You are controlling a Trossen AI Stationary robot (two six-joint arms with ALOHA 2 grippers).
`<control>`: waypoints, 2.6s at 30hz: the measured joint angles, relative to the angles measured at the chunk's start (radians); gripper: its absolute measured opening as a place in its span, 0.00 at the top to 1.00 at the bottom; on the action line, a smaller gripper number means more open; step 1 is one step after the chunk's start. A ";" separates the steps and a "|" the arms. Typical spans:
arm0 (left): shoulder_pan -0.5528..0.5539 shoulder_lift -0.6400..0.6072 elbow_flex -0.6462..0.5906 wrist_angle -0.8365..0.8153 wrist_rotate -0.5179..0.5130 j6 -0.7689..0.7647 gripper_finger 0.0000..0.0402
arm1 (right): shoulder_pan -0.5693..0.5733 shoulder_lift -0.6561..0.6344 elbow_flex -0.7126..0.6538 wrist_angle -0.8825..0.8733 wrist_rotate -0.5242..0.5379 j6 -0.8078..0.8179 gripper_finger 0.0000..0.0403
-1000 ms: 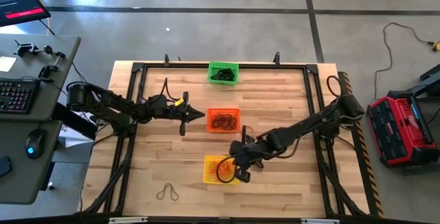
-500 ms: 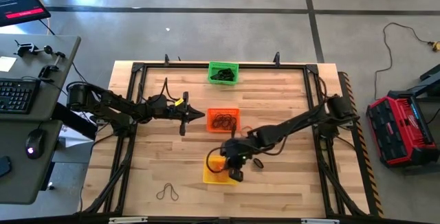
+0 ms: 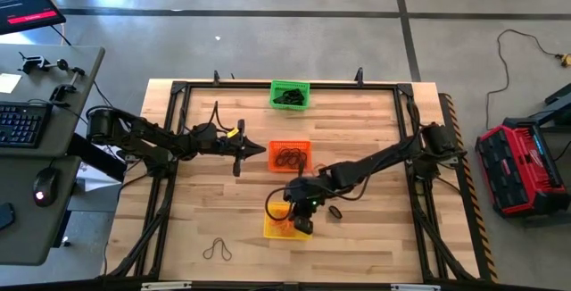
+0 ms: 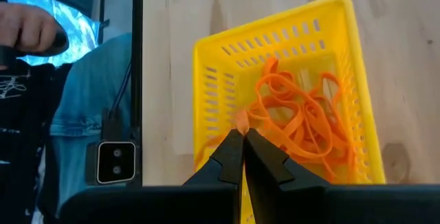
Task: Sort rubber bands into baskets
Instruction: Put the orange rubber band into the yellow bin, then put the purple rubber band into the orange bin
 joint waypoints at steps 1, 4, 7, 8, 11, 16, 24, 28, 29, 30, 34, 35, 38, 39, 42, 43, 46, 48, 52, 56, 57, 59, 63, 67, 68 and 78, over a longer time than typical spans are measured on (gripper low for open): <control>0.000 0.000 0.000 -0.001 0.000 0.000 1.00 | -0.003 0.000 0.000 0.000 0.000 -0.003 1.00; 0.000 0.000 0.000 -0.003 0.000 0.000 1.00 | -0.006 0.000 0.000 0.000 0.000 -0.003 1.00; 0.000 0.000 0.000 -0.003 0.000 0.000 1.00 | -0.005 0.002 0.000 0.001 0.000 0.006 1.00; 0.000 0.000 0.000 -0.004 0.000 0.000 1.00 | -0.005 0.006 0.000 0.005 -0.004 0.011 1.00; 0.000 0.000 0.000 -0.004 0.000 0.000 1.00 | -0.005 0.023 0.000 0.025 -0.036 0.031 1.00; 0.000 0.000 0.000 -0.012 0.000 0.000 1.00 | -0.005 0.026 0.000 0.040 -0.039 0.033 1.00; 0.000 0.000 0.000 -0.019 0.000 -0.001 1.00 | -0.005 0.026 0.000 0.038 -0.037 0.031 1.00; 0.000 0.000 0.000 -0.027 0.000 -0.002 1.00 | -0.005 0.026 0.000 0.037 -0.037 0.025 0.96; 0.000 0.000 0.000 -0.028 0.000 -0.003 1.00 | -0.005 0.026 0.000 0.037 -0.037 0.025 0.94; 0.000 0.000 0.000 -0.029 0.000 -0.003 1.00 | -0.005 0.026 0.000 0.037 -0.037 0.024 0.92; 0.000 0.000 0.000 -0.029 0.000 -0.002 1.00 | -0.005 0.026 0.000 0.033 -0.037 0.024 0.80; 0.000 0.000 0.000 -0.029 0.000 -0.002 1.00 | -0.005 0.026 0.000 0.034 -0.037 0.024 0.77; 0.000 0.000 0.000 -0.016 0.000 0.001 1.00 | -0.010 0.022 0.000 0.024 -0.042 -0.014 0.72; -0.001 0.000 0.000 -0.006 0.000 0.008 1.00 | -0.011 0.018 0.001 0.004 -0.044 -0.020 0.72; -0.015 -0.014 -0.001 -0.001 0.002 0.029 1.00 | -0.011 -0.005 0.028 -0.131 -0.022 -0.066 0.76; -0.022 -0.024 -0.001 -0.001 0.002 0.032 1.00 | -0.011 -0.019 0.034 -0.181 0.007 -0.085 0.78; -0.045 -0.077 -0.001 -0.043 0.006 0.032 1.00 | -0.011 -0.074 0.028 -0.266 0.096 -0.153 0.90; -0.066 -0.131 -0.001 -0.091 0.008 0.034 1.00 | -0.013 -0.118 0.000 -0.273 0.152 -0.196 0.97; -0.103 -0.265 -0.001 -0.240 0.008 0.052 1.00 | -0.034 -0.181 -0.084 -0.217 0.203 -0.239 0.97; -0.142 -0.400 0.011 -0.432 0.007 0.050 1.00 | -0.067 -0.216 -0.199 -0.096 0.211 -0.261 0.99; -0.155 -0.433 0.022 -0.506 0.007 0.050 1.00 | -0.075 -0.221 -0.223 -0.077 0.211 -0.261 0.99; -0.187 -0.486 0.064 -0.680 0.007 0.053 1.00 | -0.086 -0.238 -0.263 -0.036 0.212 -0.261 0.99; -0.264 -0.534 0.181 -1.014 0.000 0.041 1.00 | -0.090 -0.298 -0.319 -0.003 0.247 -0.277 1.00; -0.340 -0.527 0.288 -1.195 -0.025 -0.018 1.00 | -0.078 -0.382 -0.373 0.025 0.313 -0.309 1.00; -0.358 -0.520 0.312 -1.227 -0.025 -0.036 1.00 | -0.075 -0.404 -0.391 0.033 0.327 -0.310 1.00; -0.589 -0.491 0.442 -1.525 -0.081 -0.363 1.00 | -0.054 -0.536 -0.547 0.114 0.424 -0.317 1.00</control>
